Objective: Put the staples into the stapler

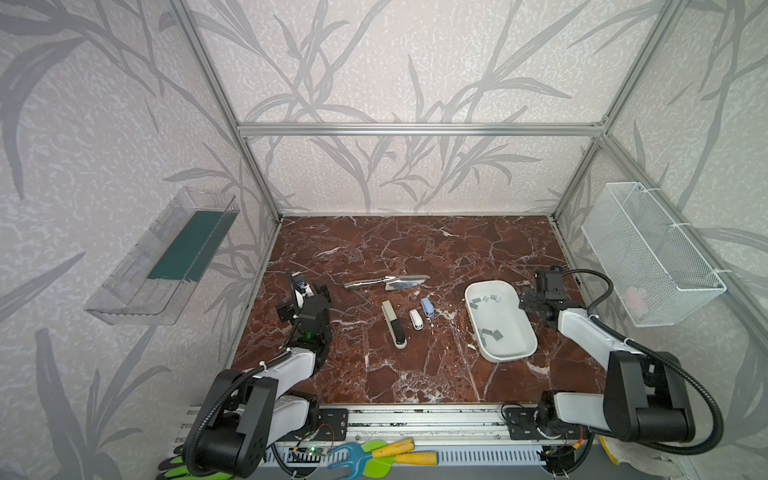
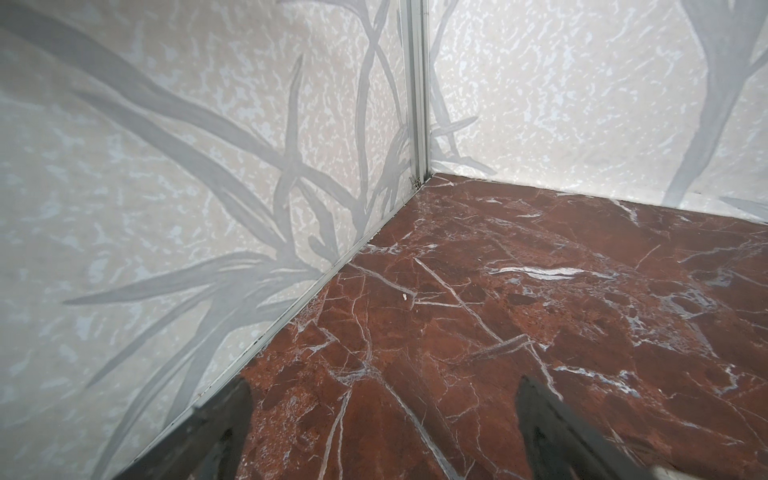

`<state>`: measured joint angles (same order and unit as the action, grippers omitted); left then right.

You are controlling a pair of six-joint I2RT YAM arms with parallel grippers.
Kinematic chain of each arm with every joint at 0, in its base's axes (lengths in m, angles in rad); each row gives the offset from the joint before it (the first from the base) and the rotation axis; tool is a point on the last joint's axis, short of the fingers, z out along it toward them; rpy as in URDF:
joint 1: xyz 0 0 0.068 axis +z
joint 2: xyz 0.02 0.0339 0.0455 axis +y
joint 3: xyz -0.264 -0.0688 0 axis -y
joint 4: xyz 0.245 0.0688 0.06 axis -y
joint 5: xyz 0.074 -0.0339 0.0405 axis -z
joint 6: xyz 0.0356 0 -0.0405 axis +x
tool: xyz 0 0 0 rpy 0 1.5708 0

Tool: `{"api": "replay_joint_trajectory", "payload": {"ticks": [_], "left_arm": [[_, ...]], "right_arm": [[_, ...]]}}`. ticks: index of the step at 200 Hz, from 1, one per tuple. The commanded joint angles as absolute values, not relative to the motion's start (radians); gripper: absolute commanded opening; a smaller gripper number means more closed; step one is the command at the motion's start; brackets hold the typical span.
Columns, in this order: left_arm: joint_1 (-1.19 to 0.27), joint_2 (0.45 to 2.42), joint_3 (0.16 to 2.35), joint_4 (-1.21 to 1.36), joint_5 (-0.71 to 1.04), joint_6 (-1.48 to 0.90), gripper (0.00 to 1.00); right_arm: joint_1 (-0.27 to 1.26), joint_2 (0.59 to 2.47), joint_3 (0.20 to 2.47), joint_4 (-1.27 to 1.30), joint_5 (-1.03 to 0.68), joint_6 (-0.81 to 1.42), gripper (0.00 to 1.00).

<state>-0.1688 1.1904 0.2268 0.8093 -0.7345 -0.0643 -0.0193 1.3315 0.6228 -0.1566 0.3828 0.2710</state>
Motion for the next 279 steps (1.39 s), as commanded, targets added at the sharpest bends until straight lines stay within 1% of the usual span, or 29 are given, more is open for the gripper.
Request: {"api": "replay_joint_trajectory", "payload": {"ticks": [1, 35, 64, 84, 106, 129, 147, 164, 175, 198, 218, 225, 233, 240, 253, 266, 279], "left_arm": [[-0.162, 1.171, 0.216, 0.83, -0.761, -0.078, 1.0], [-0.16, 1.144, 0.204, 0.827, -0.758, -0.084, 1.0], [-0.159, 1.142, 0.201, 0.829, -0.739, -0.085, 1.0], [-0.159, 1.161, 0.208, 0.834, -0.718, -0.078, 1.0], [-0.159, 1.196, 0.214, 0.866, -0.737, -0.083, 1.0], [-0.152, 1.292, 0.227, 0.955, -0.734, -0.055, 0.96], [-0.15, 1.403, 0.212, 1.159, -0.703, 0.006, 0.95], [-0.141, 1.517, 0.192, 1.324, -0.66, -0.005, 0.97], [-0.141, 1.579, 0.195, 1.409, -0.624, 0.036, 0.99], [-0.137, 1.516, 0.227, 1.234, -0.569, 0.011, 0.98], [-0.135, 1.559, 0.221, 1.276, -0.442, 0.05, 0.97], [-0.13, 1.6, 0.212, 1.341, -0.424, 0.057, 0.97], [-0.124, 1.655, 0.207, 1.414, -0.425, 0.054, 0.97], [-0.124, 1.639, 0.226, 1.358, -0.428, 0.06, 0.97], [-0.123, 1.613, 0.233, 1.299, -0.417, 0.048, 0.97], [-0.123, 1.639, 0.233, 1.344, -0.418, 0.061, 0.97], [-0.121, 1.633, 0.233, 1.333, -0.418, 0.056, 0.97]], "right_arm": [[-0.02, 1.348, 0.638, -0.201, 0.256, 0.229, 1.0], [-0.02, 1.289, 0.595, -0.154, 0.153, 0.211, 1.0], [-0.02, 1.233, 0.551, -0.101, 0.023, 0.179, 1.0], [-0.02, 1.223, 0.541, -0.095, 0.021, 0.179, 1.0], [-0.019, 1.208, 0.527, -0.056, 0.026, 0.184, 1.0], [-0.02, 1.17, 0.442, 0.176, 0.08, 0.185, 1.0], [-0.02, 1.176, 0.381, 0.342, 0.154, 0.168, 0.99], [-0.02, 1.215, 0.366, 0.433, 0.24, 0.201, 0.99], [-0.02, 1.23, 0.373, 0.458, 0.222, 0.193, 0.99], [-0.02, 1.286, 0.353, 0.619, 0.137, 0.146, 0.99], [-0.02, 1.322, 0.327, 0.73, 0.067, 0.105, 0.99], [-0.02, 1.352, 0.294, 0.858, 0.051, 0.087, 0.99], [-0.026, 1.434, 0.257, 1.029, 0.049, 0.096, 0.99], [-0.026, 1.489, 0.241, 1.138, 0.006, 0.075, 0.99], [-0.019, 1.467, 0.267, 1.046, -0.033, 0.05, 0.99], [-0.017, 1.416, 0.299, 0.909, -0.034, 0.043, 0.99], [-0.013, 1.435, 0.278, 0.972, -0.031, 0.042, 0.99]]}}
